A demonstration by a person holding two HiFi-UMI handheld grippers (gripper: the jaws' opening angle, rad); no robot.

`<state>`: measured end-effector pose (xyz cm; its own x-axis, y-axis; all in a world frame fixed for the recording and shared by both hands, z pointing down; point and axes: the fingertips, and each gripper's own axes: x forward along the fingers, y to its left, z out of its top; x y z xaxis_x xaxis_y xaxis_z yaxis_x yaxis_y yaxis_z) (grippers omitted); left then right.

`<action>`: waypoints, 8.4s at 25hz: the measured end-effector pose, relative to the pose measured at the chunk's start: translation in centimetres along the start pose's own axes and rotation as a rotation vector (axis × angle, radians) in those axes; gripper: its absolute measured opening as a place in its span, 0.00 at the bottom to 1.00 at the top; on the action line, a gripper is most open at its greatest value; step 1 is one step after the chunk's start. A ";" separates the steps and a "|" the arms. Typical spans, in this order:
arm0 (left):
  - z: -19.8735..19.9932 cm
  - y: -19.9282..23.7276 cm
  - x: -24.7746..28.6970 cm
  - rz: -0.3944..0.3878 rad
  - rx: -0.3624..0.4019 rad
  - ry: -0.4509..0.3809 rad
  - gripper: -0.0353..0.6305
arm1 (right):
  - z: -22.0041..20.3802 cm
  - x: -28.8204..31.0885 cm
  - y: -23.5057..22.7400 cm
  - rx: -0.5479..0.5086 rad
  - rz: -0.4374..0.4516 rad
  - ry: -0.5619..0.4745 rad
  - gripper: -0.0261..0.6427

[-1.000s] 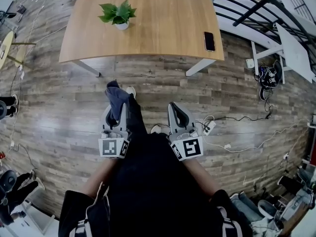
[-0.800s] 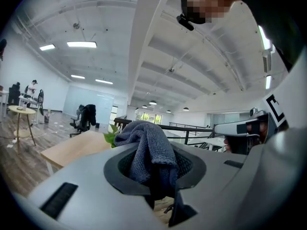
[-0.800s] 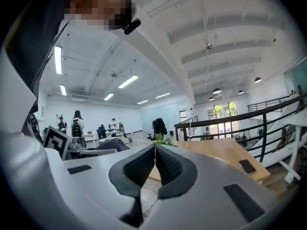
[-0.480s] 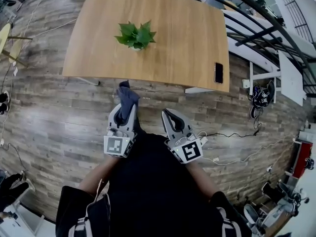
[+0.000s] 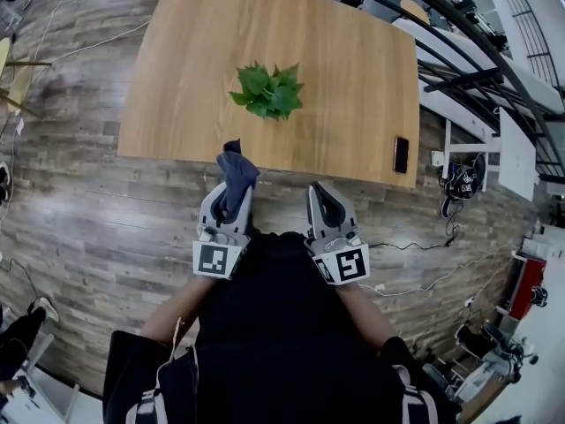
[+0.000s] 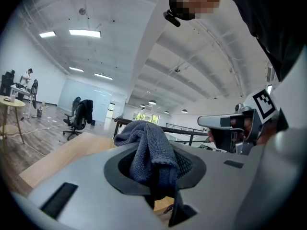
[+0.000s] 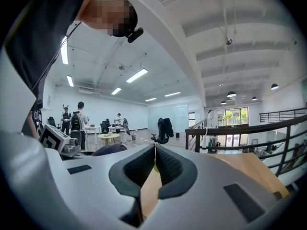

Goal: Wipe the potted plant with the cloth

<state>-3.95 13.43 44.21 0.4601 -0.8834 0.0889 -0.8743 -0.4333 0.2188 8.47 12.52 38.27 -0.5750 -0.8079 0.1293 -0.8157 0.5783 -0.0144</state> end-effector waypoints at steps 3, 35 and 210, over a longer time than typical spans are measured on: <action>-0.8 0.7 1.1 -0.031 -0.019 0.034 0.22 | -0.3 1.5 -0.4 -0.008 -0.003 0.032 0.07; -16.0 11.8 11.2 -0.084 0.038 0.426 0.23 | -17.3 11.6 -7.0 -0.010 0.218 0.238 0.34; -20.6 18.0 18.1 -0.326 0.132 0.672 0.23 | -25.7 22.0 -4.7 -0.214 0.278 0.515 0.39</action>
<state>-8.15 -6.68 69.78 0.6569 -0.4267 0.6216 -0.6696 -0.7092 0.2207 1.25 -5.01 66.63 -0.6161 -0.4961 0.6118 -0.5786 0.8121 0.0758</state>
